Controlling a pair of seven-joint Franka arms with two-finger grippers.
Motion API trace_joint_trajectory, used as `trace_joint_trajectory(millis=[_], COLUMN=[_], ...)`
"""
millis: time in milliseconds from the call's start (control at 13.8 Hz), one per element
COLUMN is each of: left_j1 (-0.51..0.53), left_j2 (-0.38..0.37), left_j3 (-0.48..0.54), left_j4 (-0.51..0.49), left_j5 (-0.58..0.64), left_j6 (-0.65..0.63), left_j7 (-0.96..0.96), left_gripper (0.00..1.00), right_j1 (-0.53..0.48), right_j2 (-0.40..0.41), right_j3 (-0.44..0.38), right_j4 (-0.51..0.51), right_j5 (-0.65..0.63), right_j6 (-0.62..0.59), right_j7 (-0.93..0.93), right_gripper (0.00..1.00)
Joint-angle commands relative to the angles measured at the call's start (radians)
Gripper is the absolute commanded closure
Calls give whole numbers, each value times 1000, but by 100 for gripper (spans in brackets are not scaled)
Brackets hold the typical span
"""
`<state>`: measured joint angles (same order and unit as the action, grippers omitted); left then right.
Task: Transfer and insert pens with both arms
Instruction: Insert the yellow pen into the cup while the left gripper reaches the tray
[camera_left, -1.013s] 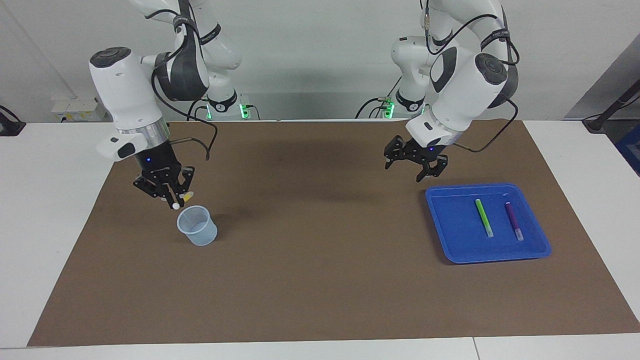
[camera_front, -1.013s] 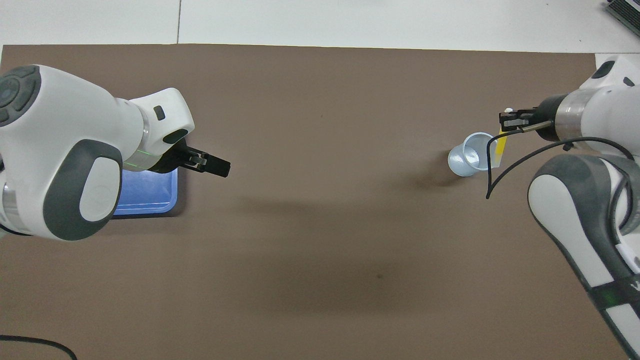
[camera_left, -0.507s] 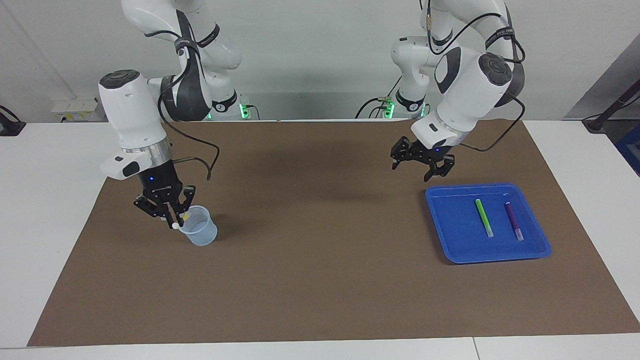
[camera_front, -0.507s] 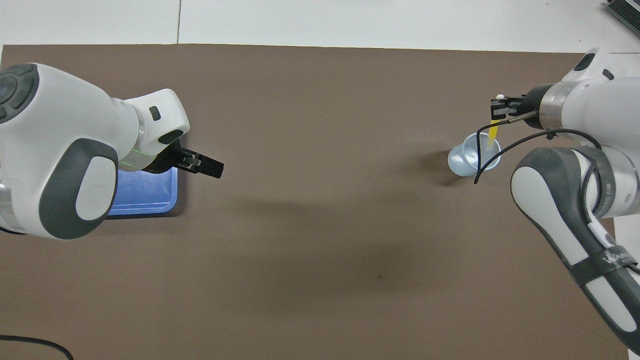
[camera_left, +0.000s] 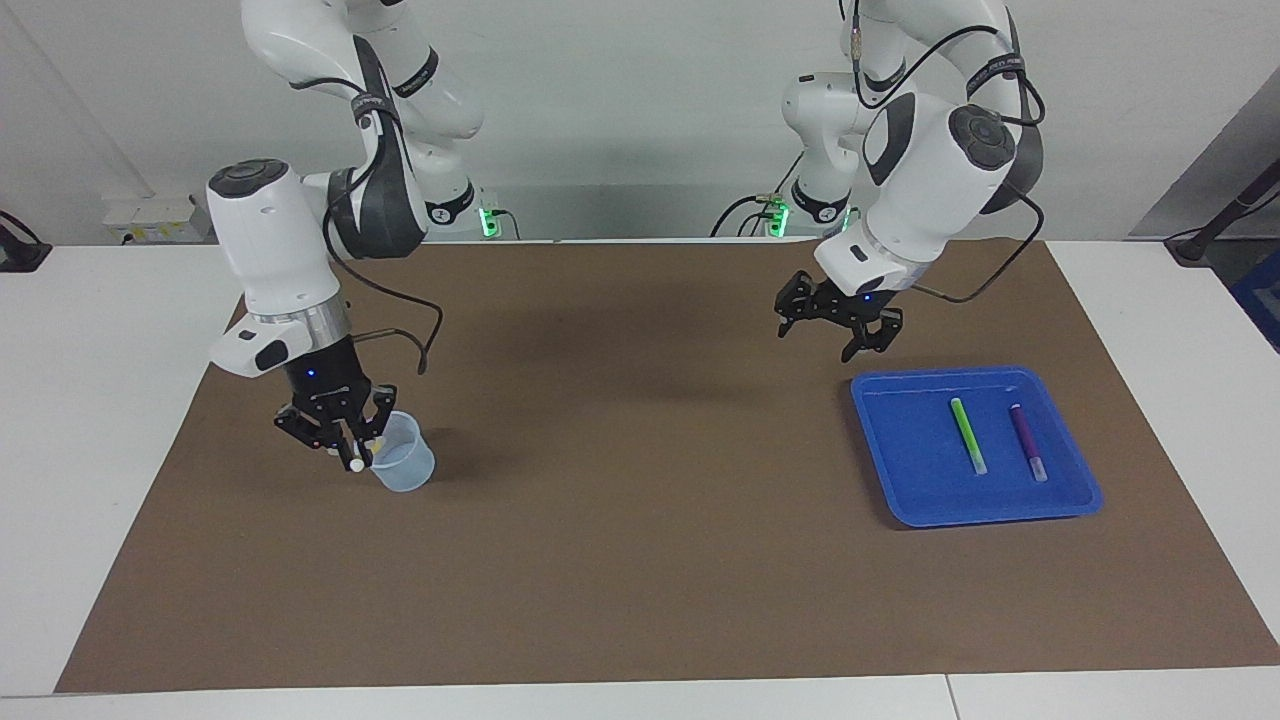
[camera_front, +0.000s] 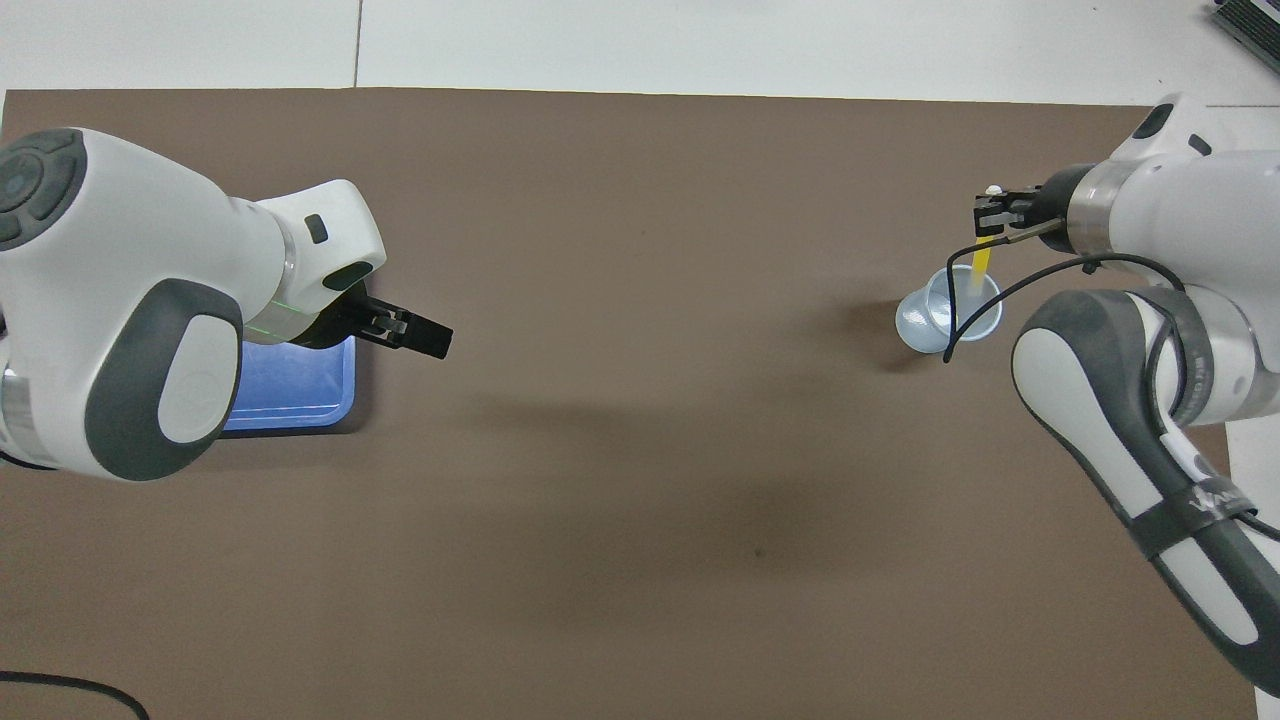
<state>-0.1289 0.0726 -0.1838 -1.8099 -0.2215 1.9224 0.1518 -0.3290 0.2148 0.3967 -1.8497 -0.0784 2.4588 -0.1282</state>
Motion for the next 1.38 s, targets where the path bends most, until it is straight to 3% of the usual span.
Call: trace_joint_trajectory(millis=[0,507,651,796,1158,1303], left_j1=[2,64,103,106,179,202], left_j2=[-10,-23,-20,-22,-17,-8], left_j3=[7,17,14,15,17,15], left_j4=[9,3,4,-5,-6,-14], left_j5=[24,27,107,137,152,223], left_j6=[-17,-9,18,43,65,177], left_j7=[-5,-9,3,37,37,41], left_gripper=[0,0,0,8,6,1], right_j1=[-1,-4,-5,-5,-13,-15], right_j2=[15,-6,-6,-8,-21,-25], right_j3=[7,7,7,7,7,7], right_j4=[-19,-124,-128,-129,-154,-161], right_j5=[-32,-35,-35,-35,-35,-34], right_j6=[26,132,132,132,131,129], right_j7=[44,45,44,45,45,45], right_gripper=[100,100,100,100,100,100])
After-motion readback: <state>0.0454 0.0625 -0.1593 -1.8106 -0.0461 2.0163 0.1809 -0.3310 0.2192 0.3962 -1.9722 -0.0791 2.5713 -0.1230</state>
